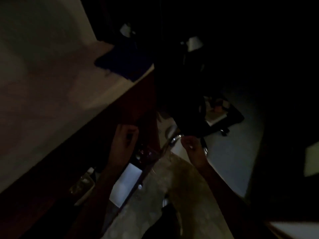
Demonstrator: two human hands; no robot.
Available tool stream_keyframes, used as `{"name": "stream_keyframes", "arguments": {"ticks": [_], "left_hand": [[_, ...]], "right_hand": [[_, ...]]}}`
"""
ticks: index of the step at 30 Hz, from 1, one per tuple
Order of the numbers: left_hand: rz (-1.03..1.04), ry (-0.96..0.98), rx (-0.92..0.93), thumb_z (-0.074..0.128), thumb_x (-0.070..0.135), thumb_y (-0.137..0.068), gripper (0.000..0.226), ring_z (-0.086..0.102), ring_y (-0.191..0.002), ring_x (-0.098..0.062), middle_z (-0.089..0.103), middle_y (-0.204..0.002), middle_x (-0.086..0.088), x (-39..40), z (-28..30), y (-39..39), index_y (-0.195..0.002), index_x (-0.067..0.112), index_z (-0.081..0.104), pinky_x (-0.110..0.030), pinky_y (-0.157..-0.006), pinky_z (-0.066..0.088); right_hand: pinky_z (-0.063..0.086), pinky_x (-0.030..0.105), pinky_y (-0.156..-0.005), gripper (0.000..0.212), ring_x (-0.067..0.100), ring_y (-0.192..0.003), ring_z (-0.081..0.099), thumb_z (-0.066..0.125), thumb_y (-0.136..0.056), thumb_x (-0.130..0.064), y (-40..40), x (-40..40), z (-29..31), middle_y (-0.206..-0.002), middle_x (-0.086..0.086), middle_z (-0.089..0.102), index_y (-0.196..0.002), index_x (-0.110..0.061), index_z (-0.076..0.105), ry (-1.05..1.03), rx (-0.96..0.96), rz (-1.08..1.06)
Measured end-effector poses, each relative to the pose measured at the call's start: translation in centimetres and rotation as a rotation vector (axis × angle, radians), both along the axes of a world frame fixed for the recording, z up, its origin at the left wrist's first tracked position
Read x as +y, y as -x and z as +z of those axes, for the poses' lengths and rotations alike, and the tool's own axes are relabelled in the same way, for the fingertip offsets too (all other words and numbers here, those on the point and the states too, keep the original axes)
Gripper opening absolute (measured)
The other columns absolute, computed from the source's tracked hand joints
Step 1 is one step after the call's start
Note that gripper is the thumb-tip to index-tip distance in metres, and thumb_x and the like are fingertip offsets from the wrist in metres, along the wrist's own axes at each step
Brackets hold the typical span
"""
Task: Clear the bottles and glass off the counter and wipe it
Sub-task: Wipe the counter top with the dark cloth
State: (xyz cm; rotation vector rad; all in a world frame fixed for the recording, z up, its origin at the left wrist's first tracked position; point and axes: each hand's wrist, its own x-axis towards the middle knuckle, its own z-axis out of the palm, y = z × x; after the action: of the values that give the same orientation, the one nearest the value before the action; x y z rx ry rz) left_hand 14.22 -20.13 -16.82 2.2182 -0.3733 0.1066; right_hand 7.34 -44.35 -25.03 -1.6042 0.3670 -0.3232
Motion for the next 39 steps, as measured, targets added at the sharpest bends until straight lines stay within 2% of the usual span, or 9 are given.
{"name": "stream_keyframes", "arguments": {"ticks": [2,6,10,14,18,23,26,30,39], "left_hand": [[0.025,0.002,-0.203,0.054,0.029,-0.096,0.023,0.062,-0.103,-0.018,0.057,-0.114,-0.005,-0.2,3.8,-3.7,-0.111,0.013,0.061,-0.034,-0.094,0.049],[0.179,-0.100,-0.430,0.052,0.021,-0.099,0.017,0.062,-0.099,-0.023,0.051,-0.119,-0.001,0.7,8.9,-9.3,-0.110,0.011,0.061,-0.032,-0.086,0.051],[0.321,-0.323,-0.407,0.053,0.033,-0.093,0.032,0.056,-0.107,-0.028,0.052,-0.119,-0.010,3.0,9.8,-14.5,-0.116,0.013,0.062,-0.030,-0.087,0.045],[0.430,-0.448,-0.306,0.045,0.042,-0.087,0.044,0.056,-0.105,-0.032,0.051,-0.118,-0.009,4.0,9.6,-15.5,-0.118,0.016,0.060,-0.039,-0.086,0.049],[0.487,-0.552,-0.295,0.050,0.041,-0.091,0.035,0.056,-0.107,-0.027,0.052,-0.122,-0.003,3.4,9.5,-15.6,-0.120,0.022,0.058,-0.038,-0.085,0.048],[0.451,-0.759,-0.395,0.042,0.043,-0.096,0.035,0.059,-0.104,-0.024,0.060,-0.119,0.003,2.8,9.8,-14.8,-0.115,0.024,0.064,-0.034,-0.081,0.038],[0.374,-0.864,-0.411,0.042,0.039,-0.097,0.032,0.062,-0.093,-0.024,0.061,-0.113,0.001,1.8,9.9,-14.7,-0.113,0.022,0.065,-0.034,-0.075,0.039],[0.412,-0.880,-0.342,0.036,0.037,-0.102,0.034,0.058,-0.095,-0.022,0.058,-0.114,0.002,1.3,10.3,-14.9,-0.117,0.021,0.062,-0.034,-0.075,0.040],[0.495,-0.830,-0.296,0.041,0.034,-0.096,0.036,0.056,-0.094,-0.023,0.056,-0.115,-0.002,1.8,9.9,-14.9,-0.120,0.017,0.061,-0.036,-0.076,0.041]], "right_hand": [[0.047,0.012,-0.079,0.013,-0.005,-0.088,0.062,0.061,-0.092,-0.016,-5.3,0.6,3.9,-0.094,-0.018,0.067,-0.105,-0.019,0.063,0.119,-0.029,0.059],[0.048,0.024,-0.087,0.024,0.009,-0.102,0.060,0.050,-0.097,-0.031,-16.5,2.6,14.2,-0.111,-0.003,0.058,-0.113,-0.016,0.060,0.509,-0.348,0.206],[0.047,0.037,-0.084,0.028,0.019,-0.104,0.057,0.041,-0.099,-0.034,-25.3,5.1,19.6,-0.117,-0.001,0.058,-0.118,-0.019,0.055,0.976,-0.511,0.344],[0.033,0.040,-0.106,0.046,0.020,-0.134,0.040,0.029,-0.101,-0.041,-32.3,6.7,19.5,-0.150,-0.003,0.039,-0.142,-0.024,0.041,1.297,-0.318,0.605],[0.008,0.037,-0.121,0.055,0.011,-0.149,0.011,0.018,-0.101,-0.047,-34.8,6.5,18.2,-0.161,-0.008,0.016,-0.152,-0.027,0.021,1.331,-0.260,0.791],[0.007,0.034,-0.119,0.062,0.007,-0.149,0.002,0.012,-0.098,-0.055,-34.6,4.9,18.9,-0.162,-0.012,0.004,-0.154,-0.029,0.009,1.349,-0.353,0.982],[0.009,0.031,-0.117,0.064,0.002,-0.148,-0.001,0.005,-0.094,-0.057,-35.1,3.4,19.2,-0.161,-0.017,0.002,-0.153,-0.035,0.008,1.327,-0.445,1.111],[0.004,0.036,-0.120,0.060,0.005,-0.149,0.003,0.008,-0.094,-0.059,-39.0,6.0,18.7,-0.161,-0.018,0.007,-0.151,-0.040,0.012,1.303,-0.486,1.110],[0.002,0.044,-0.121,0.058,0.013,-0.150,0.006,0.014,-0.097,-0.057,-51.2,18.9,18.6,-0.162,-0.011,0.008,-0.152,-0.038,0.013,1.349,-0.315,1.051]]}}
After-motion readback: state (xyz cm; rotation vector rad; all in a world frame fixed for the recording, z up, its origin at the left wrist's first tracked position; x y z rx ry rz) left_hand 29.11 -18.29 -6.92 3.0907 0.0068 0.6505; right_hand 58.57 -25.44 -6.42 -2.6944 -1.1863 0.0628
